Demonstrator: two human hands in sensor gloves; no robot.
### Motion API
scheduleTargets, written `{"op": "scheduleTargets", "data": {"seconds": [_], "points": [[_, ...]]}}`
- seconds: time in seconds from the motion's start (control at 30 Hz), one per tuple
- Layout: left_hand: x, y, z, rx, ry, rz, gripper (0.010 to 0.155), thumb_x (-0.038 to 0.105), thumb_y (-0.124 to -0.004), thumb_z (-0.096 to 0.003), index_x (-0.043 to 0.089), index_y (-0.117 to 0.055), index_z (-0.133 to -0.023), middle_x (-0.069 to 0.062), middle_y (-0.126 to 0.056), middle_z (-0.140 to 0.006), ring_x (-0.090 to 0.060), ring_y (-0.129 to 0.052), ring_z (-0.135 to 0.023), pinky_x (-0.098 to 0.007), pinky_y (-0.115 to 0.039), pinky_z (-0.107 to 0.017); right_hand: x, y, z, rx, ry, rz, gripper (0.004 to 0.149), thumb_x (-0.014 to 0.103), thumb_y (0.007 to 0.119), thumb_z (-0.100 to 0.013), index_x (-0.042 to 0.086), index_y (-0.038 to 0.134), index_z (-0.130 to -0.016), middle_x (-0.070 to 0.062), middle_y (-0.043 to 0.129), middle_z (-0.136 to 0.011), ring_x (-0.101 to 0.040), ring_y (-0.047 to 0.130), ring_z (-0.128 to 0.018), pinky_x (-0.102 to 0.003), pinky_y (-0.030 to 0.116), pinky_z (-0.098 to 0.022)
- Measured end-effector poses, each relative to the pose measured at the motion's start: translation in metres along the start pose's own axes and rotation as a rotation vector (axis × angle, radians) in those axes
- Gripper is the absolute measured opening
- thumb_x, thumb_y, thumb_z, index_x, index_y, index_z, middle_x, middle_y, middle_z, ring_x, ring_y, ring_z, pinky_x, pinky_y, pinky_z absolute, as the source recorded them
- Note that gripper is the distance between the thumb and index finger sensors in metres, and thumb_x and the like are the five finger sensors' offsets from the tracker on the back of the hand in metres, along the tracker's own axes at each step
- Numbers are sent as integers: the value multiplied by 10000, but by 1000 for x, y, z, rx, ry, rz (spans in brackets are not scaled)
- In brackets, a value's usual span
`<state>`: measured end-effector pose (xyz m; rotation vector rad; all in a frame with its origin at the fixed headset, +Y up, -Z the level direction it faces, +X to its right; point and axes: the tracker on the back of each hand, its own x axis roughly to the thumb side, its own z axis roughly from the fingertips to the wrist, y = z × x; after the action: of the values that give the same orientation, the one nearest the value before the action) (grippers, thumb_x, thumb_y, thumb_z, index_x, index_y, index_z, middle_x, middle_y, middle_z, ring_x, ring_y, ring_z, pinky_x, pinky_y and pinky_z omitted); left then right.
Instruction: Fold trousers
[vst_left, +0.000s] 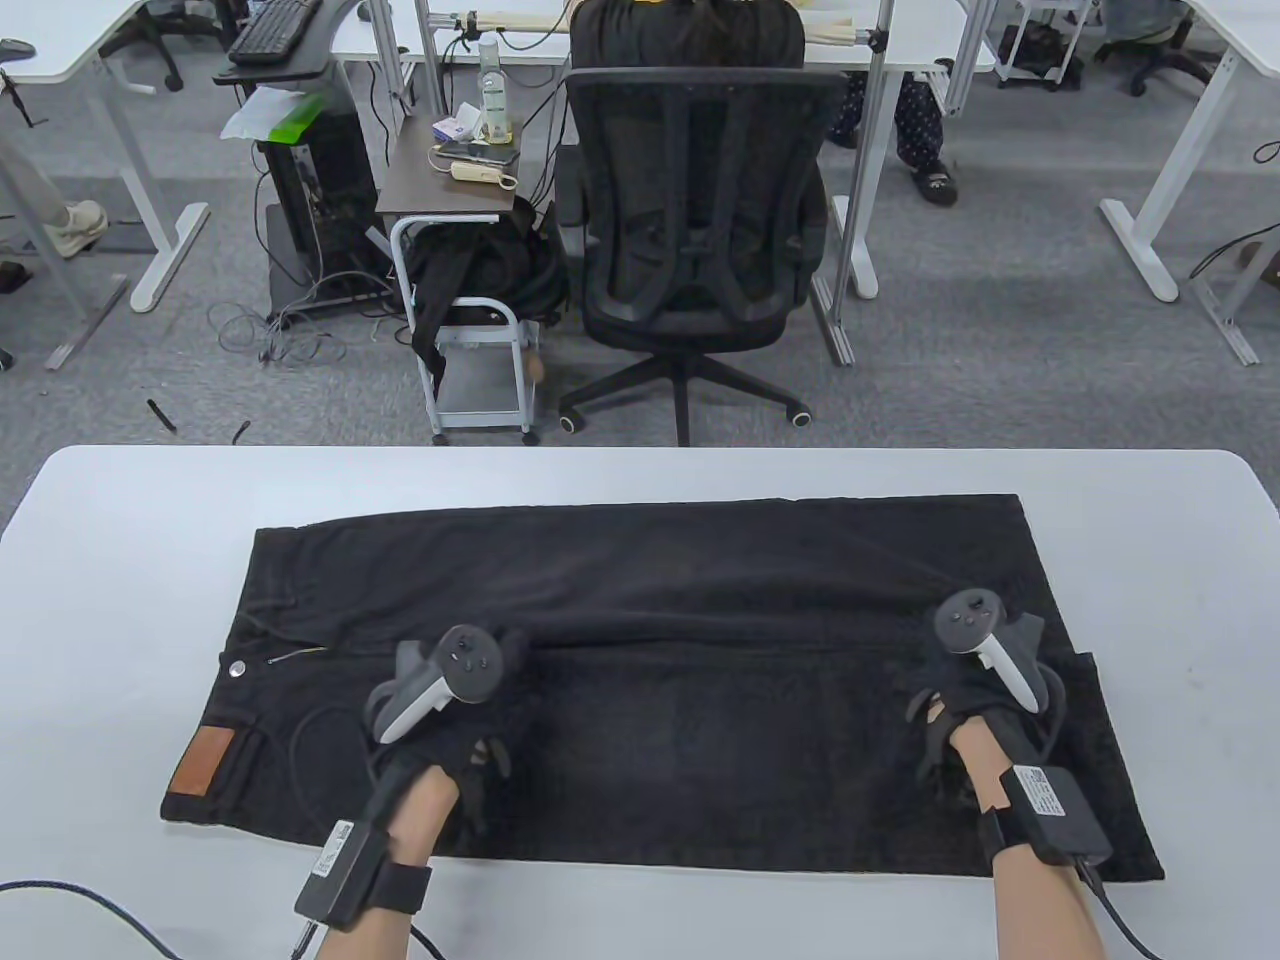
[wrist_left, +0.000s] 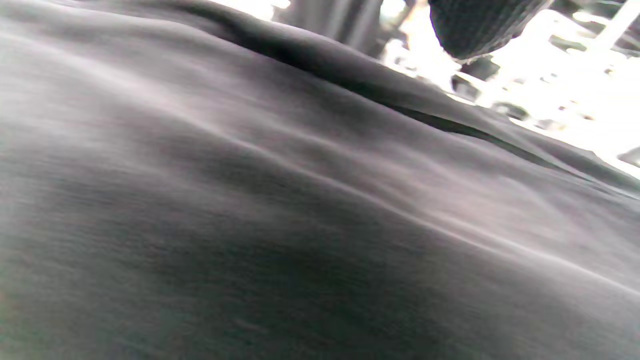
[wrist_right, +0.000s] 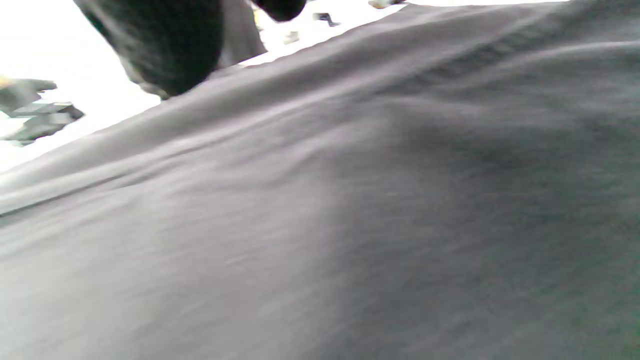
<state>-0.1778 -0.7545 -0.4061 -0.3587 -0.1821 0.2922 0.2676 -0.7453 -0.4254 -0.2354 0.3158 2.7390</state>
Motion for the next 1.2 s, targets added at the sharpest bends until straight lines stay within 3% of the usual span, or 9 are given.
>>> {"op": "scheduleTargets", "data": {"seconds": [0.17, 0.3, 0.5, 0.63, 0.83, 1.03, 1.2], "points": [[58, -25, 0, -156, -147, -68, 778, 616, -686, -493, 407, -228, -1086, 65, -126, -1242, -255, -101, -1161, -610, -243, -803, 53, 31, 37, 150, -292, 5, 824, 584, 757, -426, 300, 372, -1097, -47, 197, -1170, -418, 189, -1078, -662, 236, -741], [82, -50, 12, -263, -221, -121, 801, 627, -696, -492, 406, -209, -1087, 66, -110, -1242, -259, -93, -1161, -612, -242, -805, 75, 65, 58, 260, -419, 76, 851, 602, 764, -421, 281, 366, -1101, -54, 203, -1171, -425, 199, -1077, -666, 245, -736], [84, -88, 21, -398, -221, -200, 826, 620, -718, -492, 398, -188, -1085, 56, -79, -1234, -265, -85, -1157, -619, -245, -803, 91, 114, 76, 385, -515, 218, 880, 623, 774, -409, 291, 348, -1104, -64, 180, -1166, -428, 188, -1071, -664, 244, -734], [80, -98, 22, -397, -213, -233, 833, 609, -726, -493, 396, -178, -1083, 57, -56, -1227, -267, -58, -1153, -619, -226, -800, 91, 129, 79, 430, -527, 254, 911, 630, 787, -402, 296, 314, -1105, -68, 137, -1161, -438, 128, -1058, -662, 226, -735], [78, -103, 24, -345, -226, -257, 816, 607, -722, -486, 393, -211, -1085, 60, -80, -1227, -271, -93, -1153, -619, -247, -800, 93, 135, 87, 388, -535, 329, 922, 651, 737, -408, 297, 238, -1097, -72, 90, -1151, -443, 98, -1051, -660, 227, -736], [79, -102, 24, -329, -230, -270, 797, 608, -718, -484, 396, -239, -1085, 68, -104, -1230, -270, -117, -1156, -617, -269, -800, 100, 132, 94, 253, -593, 325, 773, 574, 681, -442, 242, 398, -1080, -134, 279, -1141, -501, 281, -1039, -664, 354, -725], [81, -101, 25, -269, -254, -288, 749, 578, -718, -487, 387, -307, -1084, 56, -184, -1236, -287, -198, -1159, -624, -332, -795, 101, 128, 94, 214, -595, 285, 691, 527, 656, -462, 232, 488, -1064, -140, 373, -1127, -508, 362, -1028, -657, 424, -717]]}}
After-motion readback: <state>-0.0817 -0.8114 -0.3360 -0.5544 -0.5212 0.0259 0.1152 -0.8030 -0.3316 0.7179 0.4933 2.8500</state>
